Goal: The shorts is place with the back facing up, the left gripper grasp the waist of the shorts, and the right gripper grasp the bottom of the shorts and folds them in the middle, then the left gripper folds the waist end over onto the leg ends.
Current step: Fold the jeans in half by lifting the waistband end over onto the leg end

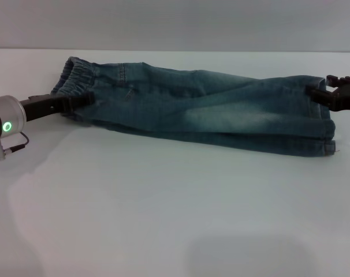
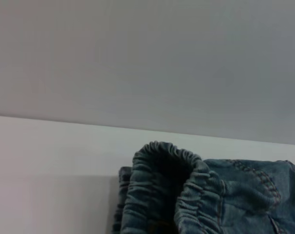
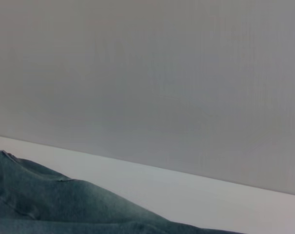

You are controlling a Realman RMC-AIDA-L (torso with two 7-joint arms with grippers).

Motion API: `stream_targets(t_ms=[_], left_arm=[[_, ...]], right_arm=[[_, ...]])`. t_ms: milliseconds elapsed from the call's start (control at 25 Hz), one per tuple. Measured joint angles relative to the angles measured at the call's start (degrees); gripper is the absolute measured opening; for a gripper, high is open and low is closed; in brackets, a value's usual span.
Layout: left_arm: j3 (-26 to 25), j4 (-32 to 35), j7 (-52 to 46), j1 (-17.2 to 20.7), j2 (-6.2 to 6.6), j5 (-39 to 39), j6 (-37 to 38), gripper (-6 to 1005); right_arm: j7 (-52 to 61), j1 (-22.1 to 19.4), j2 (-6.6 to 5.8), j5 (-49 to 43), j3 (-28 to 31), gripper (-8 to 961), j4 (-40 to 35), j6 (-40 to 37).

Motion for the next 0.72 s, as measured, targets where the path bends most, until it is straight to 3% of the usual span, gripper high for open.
stream_targets(t_ms=[400, 720], left_arm=[[1.1, 0.2, -0.8, -0.1, 0.03, -0.3, 0.1, 770], [1.4, 0.3, -1.4, 0.1, 0.03, -0.3, 0.2, 535]], right_arm=[[-0.1, -0.3, 0.02, -0.1, 0.0, 568, 0.1, 0.0], [-0.3, -0.7, 0.15, 0.0, 0.0, 568, 0.3, 0.0]])
